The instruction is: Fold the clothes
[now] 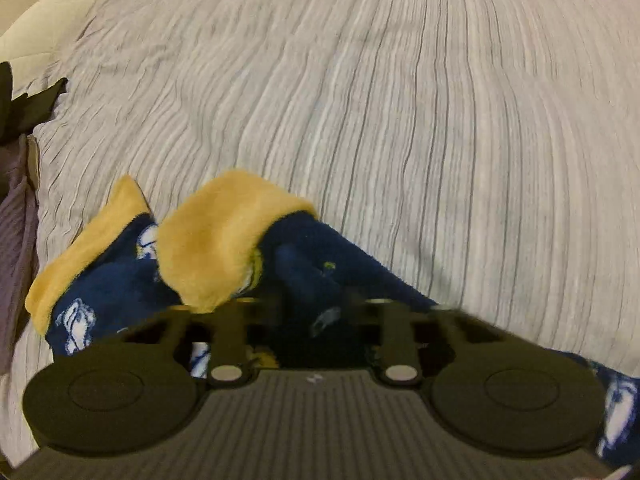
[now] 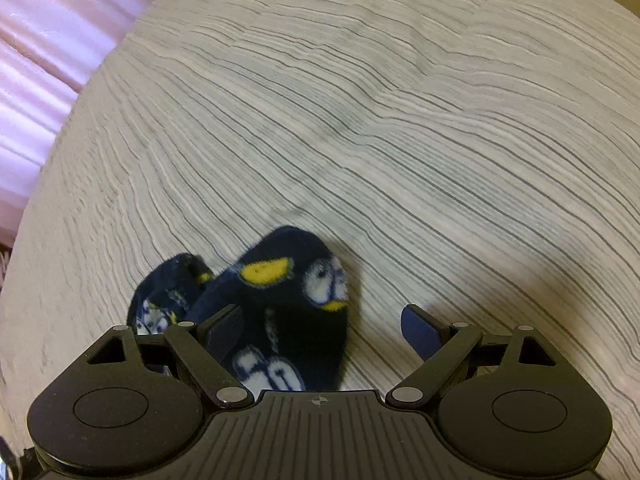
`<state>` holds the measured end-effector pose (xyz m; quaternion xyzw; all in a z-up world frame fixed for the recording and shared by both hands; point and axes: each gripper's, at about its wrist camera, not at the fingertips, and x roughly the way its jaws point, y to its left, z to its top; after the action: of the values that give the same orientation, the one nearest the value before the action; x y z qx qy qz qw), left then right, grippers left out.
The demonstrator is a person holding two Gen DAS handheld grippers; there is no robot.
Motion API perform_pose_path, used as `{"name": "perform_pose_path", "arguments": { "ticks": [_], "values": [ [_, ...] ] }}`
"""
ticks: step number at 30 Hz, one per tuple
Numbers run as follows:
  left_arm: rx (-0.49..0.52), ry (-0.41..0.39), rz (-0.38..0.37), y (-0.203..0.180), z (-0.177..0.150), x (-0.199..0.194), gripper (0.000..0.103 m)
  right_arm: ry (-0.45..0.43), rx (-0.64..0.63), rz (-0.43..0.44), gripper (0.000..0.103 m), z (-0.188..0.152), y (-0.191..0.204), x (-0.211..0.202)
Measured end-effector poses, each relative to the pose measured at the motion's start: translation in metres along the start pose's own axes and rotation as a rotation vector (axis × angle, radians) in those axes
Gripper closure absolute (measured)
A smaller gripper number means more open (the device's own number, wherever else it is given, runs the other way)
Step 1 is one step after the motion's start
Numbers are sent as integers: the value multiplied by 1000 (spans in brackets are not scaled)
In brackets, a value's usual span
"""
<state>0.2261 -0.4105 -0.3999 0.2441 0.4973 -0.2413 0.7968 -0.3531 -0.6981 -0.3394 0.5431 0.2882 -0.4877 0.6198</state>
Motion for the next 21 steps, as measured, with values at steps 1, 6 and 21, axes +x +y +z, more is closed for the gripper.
{"name": "perform_pose_path", "arguments": {
  "ticks": [1, 6, 21],
  "values": [
    [-25, -20, -39, 14, -7, -15, 99, 1, 1, 0, 14, -2, -2, -2],
    [-153, -98, -194, 87, -50, -88, 100, 11, -9, 18, 14, -2, -1, -3],
    [-527, -116, -103, 243, -202, -169, 100, 138, 51, 105, 86, 1, 17, 51]
  ]
}}
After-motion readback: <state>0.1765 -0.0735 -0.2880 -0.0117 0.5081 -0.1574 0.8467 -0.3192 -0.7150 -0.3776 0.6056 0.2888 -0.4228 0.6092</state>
